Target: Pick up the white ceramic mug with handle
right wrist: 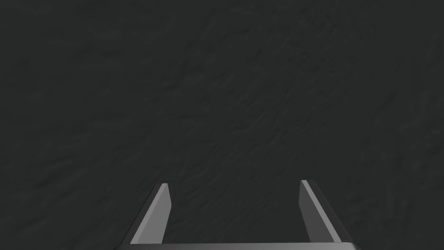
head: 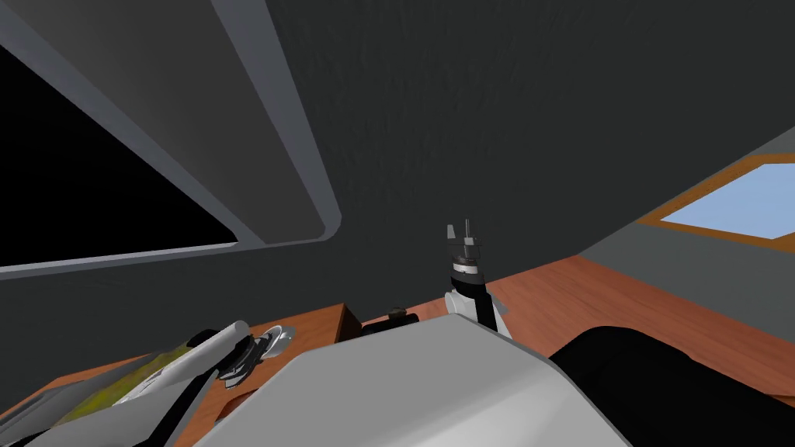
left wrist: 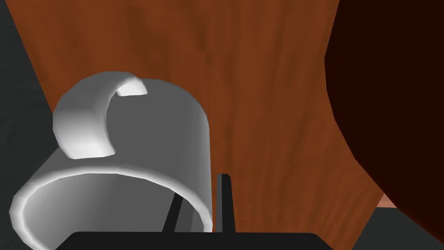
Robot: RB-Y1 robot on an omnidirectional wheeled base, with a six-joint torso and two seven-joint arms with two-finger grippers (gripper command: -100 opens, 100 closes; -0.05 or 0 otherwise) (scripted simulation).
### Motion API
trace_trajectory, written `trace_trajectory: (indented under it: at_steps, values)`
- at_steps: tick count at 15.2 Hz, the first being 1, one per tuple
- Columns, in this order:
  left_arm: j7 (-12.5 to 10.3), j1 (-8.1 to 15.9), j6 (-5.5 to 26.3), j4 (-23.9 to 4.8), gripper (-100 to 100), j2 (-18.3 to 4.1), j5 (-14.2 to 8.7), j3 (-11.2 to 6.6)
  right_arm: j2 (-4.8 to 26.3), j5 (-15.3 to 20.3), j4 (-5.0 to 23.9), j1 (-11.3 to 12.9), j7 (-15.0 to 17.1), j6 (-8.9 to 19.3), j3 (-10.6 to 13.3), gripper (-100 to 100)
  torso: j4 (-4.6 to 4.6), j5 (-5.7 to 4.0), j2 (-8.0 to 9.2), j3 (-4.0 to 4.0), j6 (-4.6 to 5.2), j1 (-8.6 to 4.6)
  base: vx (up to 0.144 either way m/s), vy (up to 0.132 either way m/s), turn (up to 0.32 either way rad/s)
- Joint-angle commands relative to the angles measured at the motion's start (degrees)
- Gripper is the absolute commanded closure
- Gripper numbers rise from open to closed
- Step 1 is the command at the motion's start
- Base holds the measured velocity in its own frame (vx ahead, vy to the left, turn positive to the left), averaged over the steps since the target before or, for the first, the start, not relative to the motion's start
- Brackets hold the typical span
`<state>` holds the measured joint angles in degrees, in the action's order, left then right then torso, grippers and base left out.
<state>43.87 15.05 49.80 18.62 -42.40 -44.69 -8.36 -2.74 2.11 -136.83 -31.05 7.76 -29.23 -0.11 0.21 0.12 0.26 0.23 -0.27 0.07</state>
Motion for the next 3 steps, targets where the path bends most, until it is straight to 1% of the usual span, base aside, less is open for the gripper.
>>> trace_trajectory:
  at_steps: [1,3]
  values:
    - [-1.40,-1.38,1.33,2.86,100,-0.15,0.17,0.11,0.00,0.00,0.00,0.00,0.00,0.00,0.00,0,0.00,0.00,0.00,0.00,0.00,0.00,0.026,-0.037,0.007]
    - [-1.09,-1.33,1.09,2.62,100,-0.14,0.15,0.08,0.00,0.00,0.00,0.00,0.00,0.00,0.00,0,0.00,0.01,-0.05,-0.02,0.07,0.00,0.018,-0.020,-0.009]
